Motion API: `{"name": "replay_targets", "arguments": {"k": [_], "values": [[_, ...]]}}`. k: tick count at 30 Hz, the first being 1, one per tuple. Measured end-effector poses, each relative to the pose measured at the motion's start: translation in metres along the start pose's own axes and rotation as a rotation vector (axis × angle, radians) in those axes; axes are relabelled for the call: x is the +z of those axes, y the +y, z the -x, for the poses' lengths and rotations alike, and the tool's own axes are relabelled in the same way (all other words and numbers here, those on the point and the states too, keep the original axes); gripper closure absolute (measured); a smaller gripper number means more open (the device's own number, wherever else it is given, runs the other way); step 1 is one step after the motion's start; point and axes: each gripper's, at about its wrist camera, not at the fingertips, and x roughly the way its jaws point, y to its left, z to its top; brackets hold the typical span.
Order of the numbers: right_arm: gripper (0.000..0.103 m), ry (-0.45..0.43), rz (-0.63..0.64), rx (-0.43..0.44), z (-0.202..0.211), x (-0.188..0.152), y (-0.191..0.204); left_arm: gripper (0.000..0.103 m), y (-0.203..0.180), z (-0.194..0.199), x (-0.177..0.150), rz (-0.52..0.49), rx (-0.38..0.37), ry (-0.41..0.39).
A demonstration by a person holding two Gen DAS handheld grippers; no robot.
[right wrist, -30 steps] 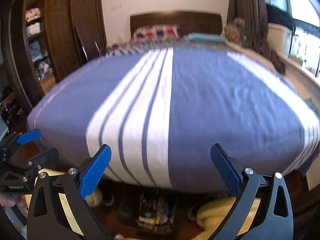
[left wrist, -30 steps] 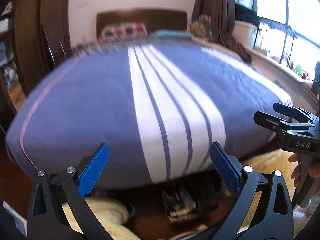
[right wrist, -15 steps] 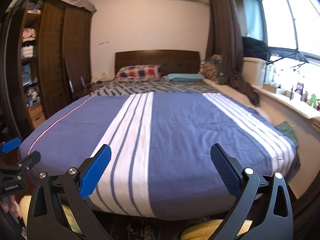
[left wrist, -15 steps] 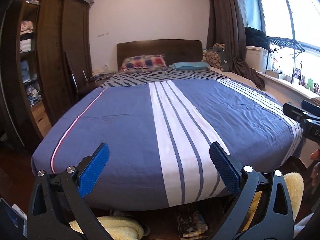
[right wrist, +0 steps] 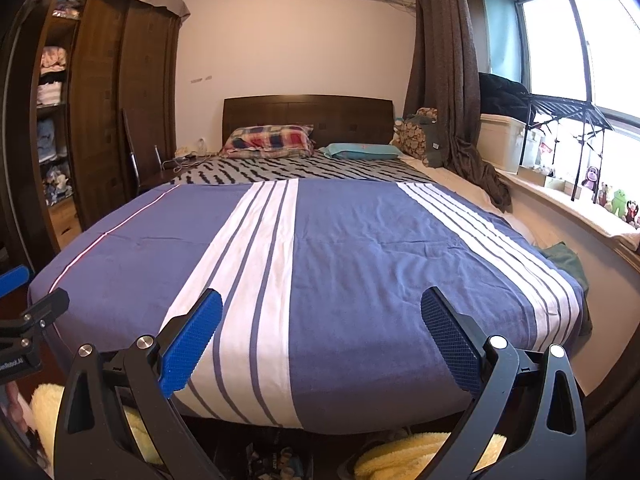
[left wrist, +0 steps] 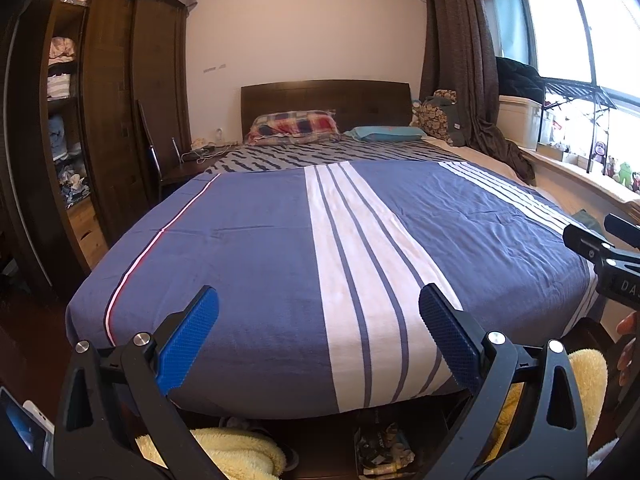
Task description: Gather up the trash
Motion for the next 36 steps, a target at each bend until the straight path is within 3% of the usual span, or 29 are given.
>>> {"name": "replay_targets", "arguments": {"k": [36], "values": [[0.003,0.033,0.022,0.052,-0.008,-0.001,0.017,0.008,0.002,0.001,0.004,0.007,0.014,-0.004]]}}
